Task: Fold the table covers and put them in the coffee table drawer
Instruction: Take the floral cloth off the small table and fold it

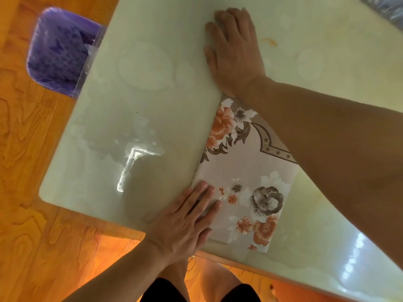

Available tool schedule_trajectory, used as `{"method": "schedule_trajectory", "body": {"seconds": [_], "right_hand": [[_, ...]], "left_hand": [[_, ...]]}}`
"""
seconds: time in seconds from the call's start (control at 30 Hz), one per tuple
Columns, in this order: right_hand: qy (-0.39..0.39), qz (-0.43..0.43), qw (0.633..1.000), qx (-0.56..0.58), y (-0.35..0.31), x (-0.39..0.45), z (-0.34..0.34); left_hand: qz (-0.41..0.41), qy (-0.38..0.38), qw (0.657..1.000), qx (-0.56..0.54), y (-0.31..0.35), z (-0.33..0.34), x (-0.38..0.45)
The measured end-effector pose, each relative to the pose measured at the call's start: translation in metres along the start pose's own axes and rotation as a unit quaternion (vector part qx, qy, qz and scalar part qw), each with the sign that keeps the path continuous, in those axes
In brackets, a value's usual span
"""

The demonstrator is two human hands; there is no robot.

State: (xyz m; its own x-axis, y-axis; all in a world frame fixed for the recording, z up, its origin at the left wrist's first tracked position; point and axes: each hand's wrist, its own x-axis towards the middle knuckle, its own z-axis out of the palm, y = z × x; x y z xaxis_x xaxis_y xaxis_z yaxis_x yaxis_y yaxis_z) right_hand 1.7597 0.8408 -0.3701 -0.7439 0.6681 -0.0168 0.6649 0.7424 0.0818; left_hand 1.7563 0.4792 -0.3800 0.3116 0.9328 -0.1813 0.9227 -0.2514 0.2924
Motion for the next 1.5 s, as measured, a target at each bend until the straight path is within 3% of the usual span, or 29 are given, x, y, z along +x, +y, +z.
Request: {"method": "schedule_trajectory", "body": {"seconds": [0.1, 0.2, 0.27, 0.4, 0.53, 0.63, 0.7, 0.77, 0.87, 0.93, 1.03, 1.07, 1.1, 1.13, 1.17, 1.23, 1.27, 1.3, 1.33, 1.37, 1.4, 1.5], "right_hand": [[0.073, -0.011, 0.997, -0.014, -0.009, -0.014, -0.005], [0.121, 0.011, 0.988, 0.092, -0.019, -0.07, -0.02], [0.08, 0.058, 0.981, 0.165, -0.024, -0.136, -0.035], [-0.035, 0.177, 0.964, 0.195, -0.008, -0.255, -0.046], [-0.026, 0.38, 0.887, 0.261, 0.012, -0.29, -0.048], [-0.034, 0.518, 0.773, 0.364, 0.019, -0.284, -0.051], [-0.052, 0.578, 0.714, 0.392, 0.023, -0.276, -0.05], [-0.066, 0.584, 0.703, 0.4, 0.025, -0.272, -0.05], [-0.096, 0.57, 0.693, 0.431, 0.027, -0.27, -0.05], [-0.109, 0.568, 0.668, 0.469, 0.028, -0.275, -0.051], [-0.144, 0.552, 0.676, 0.467, 0.026, -0.28, -0.051], [-0.151, 0.549, 0.678, 0.464, 0.027, -0.28, -0.05], [-0.154, 0.55, 0.673, 0.47, 0.029, -0.28, -0.049], [-0.154, 0.552, 0.661, 0.484, 0.032, -0.28, -0.049], [-0.153, 0.557, 0.644, 0.502, 0.035, -0.279, -0.05], [-0.152, 0.569, 0.599, 0.543, 0.04, -0.279, -0.051], [-0.152, 0.574, 0.576, 0.562, 0.041, -0.281, -0.053], [-0.153, 0.577, 0.557, 0.578, 0.042, -0.283, -0.056], [-0.152, 0.58, 0.536, 0.595, 0.042, -0.287, -0.059], [-0.146, 0.585, 0.512, 0.612, 0.043, -0.293, -0.062], [-0.134, 0.592, 0.485, 0.629, 0.044, -0.299, -0.067], [-0.064, 0.628, 0.423, 0.65, 0.05, -0.333, -0.074]], "left_hand": [[-0.006, -0.009, 1.0, 0.004, 0.001, -0.003, 0.001], [-0.006, -0.027, 1.0, 0.006, 0.002, -0.006, 0.002], [-0.004, -0.041, 0.999, -0.006, 0.003, -0.01, 0.002], [-0.029, -0.073, 0.996, -0.045, 0.009, -0.033, 0.011], [-0.019, -0.017, 0.994, -0.108, -0.017, -0.069, 0.052], [-0.143, 0.057, 0.979, -0.133, -0.048, -0.101, 0.089], [-0.304, 0.047, 0.93, -0.2, -0.061, -0.113, 0.11], [-0.404, -0.019, 0.875, -0.267, -0.064, -0.109, 0.125], [-0.438, -0.014, 0.838, -0.326, -0.051, -0.097, 0.134], [-0.433, -0.007, 0.862, -0.263, -0.032, -0.094, 0.128], [-0.248, 0.069, 0.963, -0.075, 0.015, -0.092, 0.107], [-0.21, 0.053, 0.971, -0.103, 0.036, -0.09, 0.096], [-0.217, -0.009, 0.96, -0.174, 0.059, -0.086, 0.083], [-0.278, -0.091, 0.911, -0.289, 0.083, -0.085, 0.07], [-0.381, -0.177, 0.802, -0.425, 0.106, -0.085, 0.058], [-0.532, -0.267, 0.47, -0.652, 0.141, -0.082, 0.039], [-0.55, -0.25, 0.327, -0.727, 0.152, -0.08, 0.034], [-0.545, -0.196, 0.23, -0.782, 0.16, -0.075, 0.03], [-0.537, -0.125, 0.167, -0.818, 0.164, -0.07, 0.029], [-0.526, -0.051, 0.127, -0.839, 0.165, -0.067, 0.032], [-0.516, 0.0, 0.109, -0.85, 0.165, -0.064, 0.037], [-0.508, 0.051, 0.15, -0.846, 0.163, -0.061, 0.06]]}}
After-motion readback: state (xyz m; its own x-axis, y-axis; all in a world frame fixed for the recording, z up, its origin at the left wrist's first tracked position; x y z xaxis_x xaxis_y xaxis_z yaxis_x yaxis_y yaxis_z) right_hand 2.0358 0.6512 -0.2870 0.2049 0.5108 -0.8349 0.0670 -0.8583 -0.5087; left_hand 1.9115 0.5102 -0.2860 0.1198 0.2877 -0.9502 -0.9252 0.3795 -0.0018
